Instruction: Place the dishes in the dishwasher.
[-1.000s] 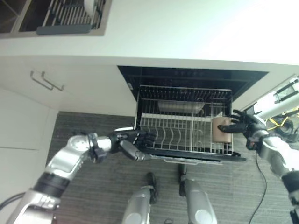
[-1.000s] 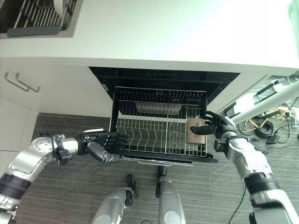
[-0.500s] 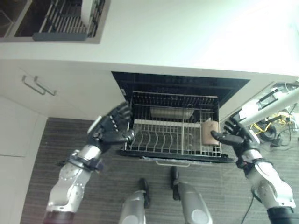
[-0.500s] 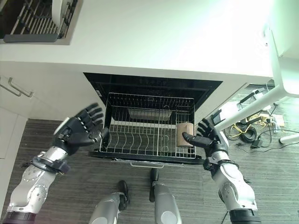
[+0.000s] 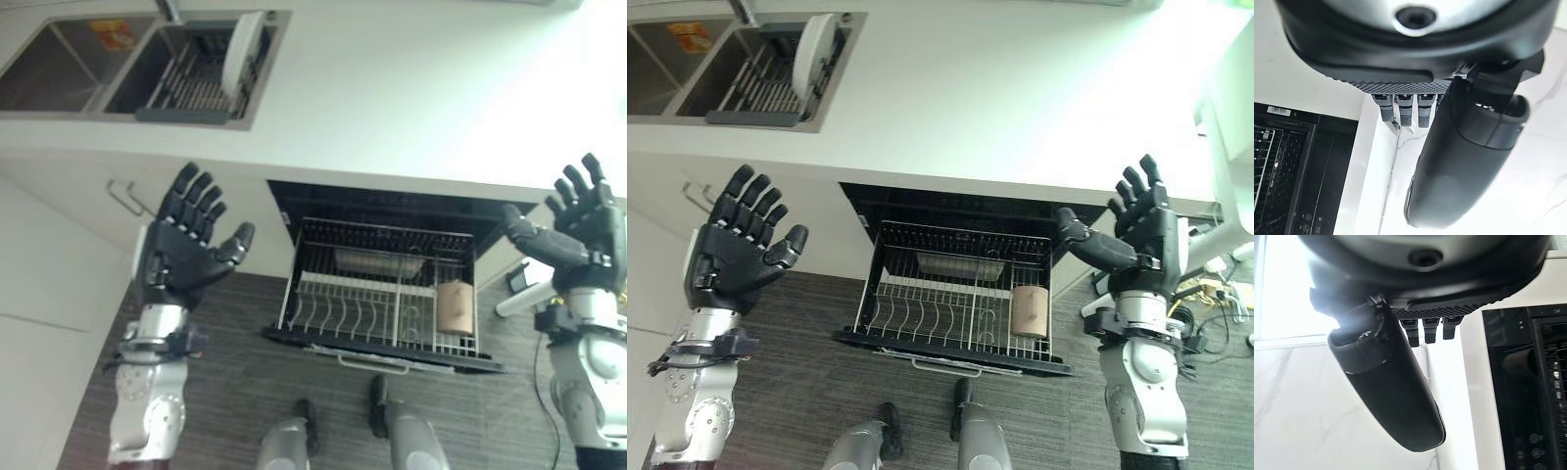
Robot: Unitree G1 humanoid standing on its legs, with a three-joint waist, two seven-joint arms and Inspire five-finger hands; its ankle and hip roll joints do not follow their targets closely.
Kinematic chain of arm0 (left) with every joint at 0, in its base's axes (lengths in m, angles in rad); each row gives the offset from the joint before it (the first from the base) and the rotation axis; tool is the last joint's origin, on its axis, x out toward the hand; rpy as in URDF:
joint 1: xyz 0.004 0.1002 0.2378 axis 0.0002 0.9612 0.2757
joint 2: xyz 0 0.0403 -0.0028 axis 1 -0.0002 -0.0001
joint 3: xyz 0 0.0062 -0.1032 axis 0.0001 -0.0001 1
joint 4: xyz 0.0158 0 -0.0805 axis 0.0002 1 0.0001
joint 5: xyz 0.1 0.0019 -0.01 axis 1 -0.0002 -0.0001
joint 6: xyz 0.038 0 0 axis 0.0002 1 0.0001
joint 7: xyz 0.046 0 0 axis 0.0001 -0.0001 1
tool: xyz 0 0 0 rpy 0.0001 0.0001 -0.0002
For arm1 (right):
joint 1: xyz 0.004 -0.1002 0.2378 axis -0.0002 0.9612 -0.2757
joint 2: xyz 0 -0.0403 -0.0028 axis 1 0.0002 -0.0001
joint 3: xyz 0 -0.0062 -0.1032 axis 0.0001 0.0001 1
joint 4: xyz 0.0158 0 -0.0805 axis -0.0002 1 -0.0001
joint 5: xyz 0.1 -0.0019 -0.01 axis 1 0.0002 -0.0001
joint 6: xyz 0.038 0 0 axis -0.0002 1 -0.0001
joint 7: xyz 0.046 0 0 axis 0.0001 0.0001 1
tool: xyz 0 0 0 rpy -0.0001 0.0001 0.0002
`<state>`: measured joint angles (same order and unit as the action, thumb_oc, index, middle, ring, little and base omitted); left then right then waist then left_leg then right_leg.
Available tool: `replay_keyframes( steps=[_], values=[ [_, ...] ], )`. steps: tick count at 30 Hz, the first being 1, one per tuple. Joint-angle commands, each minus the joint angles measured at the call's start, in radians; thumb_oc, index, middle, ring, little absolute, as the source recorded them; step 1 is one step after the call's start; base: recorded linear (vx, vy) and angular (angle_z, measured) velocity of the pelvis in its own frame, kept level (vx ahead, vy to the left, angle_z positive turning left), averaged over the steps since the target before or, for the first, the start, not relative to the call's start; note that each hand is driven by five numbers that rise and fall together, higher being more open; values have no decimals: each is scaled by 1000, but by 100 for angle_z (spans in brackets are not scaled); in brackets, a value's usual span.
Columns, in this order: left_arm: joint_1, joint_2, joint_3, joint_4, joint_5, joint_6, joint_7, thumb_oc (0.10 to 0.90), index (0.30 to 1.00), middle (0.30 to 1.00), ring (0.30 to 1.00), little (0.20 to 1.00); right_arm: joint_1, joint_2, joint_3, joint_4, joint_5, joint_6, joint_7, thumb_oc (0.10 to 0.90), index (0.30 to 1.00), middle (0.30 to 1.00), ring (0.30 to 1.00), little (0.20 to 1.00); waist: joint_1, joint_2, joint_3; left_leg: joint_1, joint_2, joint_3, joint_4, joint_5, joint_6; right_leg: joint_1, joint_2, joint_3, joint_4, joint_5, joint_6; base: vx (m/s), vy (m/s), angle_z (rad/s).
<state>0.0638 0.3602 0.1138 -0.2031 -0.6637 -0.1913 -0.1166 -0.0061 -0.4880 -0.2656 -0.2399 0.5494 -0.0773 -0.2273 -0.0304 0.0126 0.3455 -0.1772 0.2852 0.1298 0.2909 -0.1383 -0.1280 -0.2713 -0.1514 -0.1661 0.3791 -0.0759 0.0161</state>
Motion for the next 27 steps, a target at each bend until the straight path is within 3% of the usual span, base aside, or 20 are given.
replay_keyframes(
  steps=[1, 4, 6, 8, 9, 11, 12, 14, 15, 17, 19, 22, 27],
  values=[
    [12, 25, 90, -138, -59, -147, -11, 800, 900, 900, 900, 900, -55, -76, -59, -102, -27, -152, 3, 800, 900, 900, 900, 900, 13, -22, -76, -24, -1, -108, 9, 80, -48, 117, -23, 110, -79, -53, 111, 115, 563, -28],
    [-9, 33, 93, -115, -69, -135, -42, 800, 900, 900, 900, 900, -53, -77, -66, -115, 56, -168, 15, 800, 900, 900, 900, 900, 0, -21, -101, -20, 1, -76, 9, 48, -53, 115, -93, 119, -79, -42, 171, 109, 529, -61],
    [-24, 45, 91, -106, -91, -97, -71, 800, 900, 900, 900, 900, -26, -50, -71, -130, 86, -200, 23, 800, 900, 900, 900, 900, -6, -29, -111, -14, -23, -62, 9, 30, -46, 112, -127, 124, -79, -24, 206, 127, 427, -22],
    [-35, 65, 89, -101, -78, -74, -92, 800, 900, 900, 900, 900, 26, 5, -74, -171, 128, -234, 42, 800, 900, 900, 900, 900, -5, -51, -116, 10, -96, -54, 9, -3, -17, 114, -194, 114, -79, 60, 229, 184, 486, 22],
    [-29, 66, 95, -112, -81, -67, -92, 800, 900, 900, 900, 900, 35, 33, -65, -179, 131, -233, 47, 800, 900, 900, 900, 900, 5, -62, -114, 28, -118, -40, 9, -17, -5, 120, -233, 69, -79, 131, 235, 113, 357, 18],
    [-11, 92, 105, -130, -53, -87, -76, 800, 900, 900, 900, 900, 12, 68, -24, -152, 120, -227, 68, 800, 900, 900, 900, 900, 29, -65, -103, 68, -127, 7, 9, -39, 14, 129, -258, -54, -79, 183, 240, 46, 381, -39],
    [-13, 102, 104, -138, -44, -90, -74, 800, 900, 900, 900, 900, 2, 72, -12, -147, 113, -220, 62, 800, 900, 900, 900, 900, 34, -65, -101, 77, -134, 23, 9, -46, 27, 134, -236, -89, -79, 167, 238, 18, 348, -98],
    [-25, 121, 96, -140, -41, -96, -77, 800, 900, 900, 900, 900, 1, 77, -2, -133, 95, -228, 49, 800, 900, 900, 900, 900, 28, -58, -104, 77, -149, 20, 9, -53, 49, 151, -173, -84, -79, 111, 220, 29, 278, -100],
    [-41, 124, 76, -137, -45, -100, -83, 800, 900, 900, 900, 900, 13, 67, -6, -125, 91, -235, 34, 800, 900, 900, 900, 900, 17, -49, -110, 71, -168, 4, 9, -52, 74, 180, -58, -73, -79, 19, 171, 42, 296, -19],
    [-57, 109, 50, -132, -30, -102, -85, 800, 900, 900, 900, 900, 13, 57, -12, -116, 112, -242, 30, 800, 900, 900, 900, 900, 6, -49, -117, 63, -189, 0, 9, -49, 87, 188, 28, -59, -79, -30, 126, 36, 190, 32],
    [-70, 96, 29, -128, -10, -108, -81, 800, 900, 900, 900, 900, 5, 46, -14, -102, 108, -246, 35, 800, 900, 900, 900, 900, 3, -50, -120, 66, -210, 1, 9, -47, 91, 192, 73, -50, -79, -59, 99, 25, 48, 29],
    [-76, 95, 23, -129, 8, -129, -84, 800, 900, 900, 900, 900, 2, 22, -16, -96, 80, -254, 35, 800, 900, 900, 900, 900, 5, -47, -125, 69, -238, -4, 9, -49, 95, 186, 80, -31, -79, -69, 92, 39, -53, 6],
    [-72, 92, 16, -133, 37, -137, -97, 800, 900, 900, 900, 900, -5, 11, -2, -92, 52, -216, 37, 800, 900, 900, 900, 900, 3, -34, -143, 80, -242, 3, 9, -51, 93, 186, 92, 0, -79, -79, 87, 43, -57, -5]
  ],
)
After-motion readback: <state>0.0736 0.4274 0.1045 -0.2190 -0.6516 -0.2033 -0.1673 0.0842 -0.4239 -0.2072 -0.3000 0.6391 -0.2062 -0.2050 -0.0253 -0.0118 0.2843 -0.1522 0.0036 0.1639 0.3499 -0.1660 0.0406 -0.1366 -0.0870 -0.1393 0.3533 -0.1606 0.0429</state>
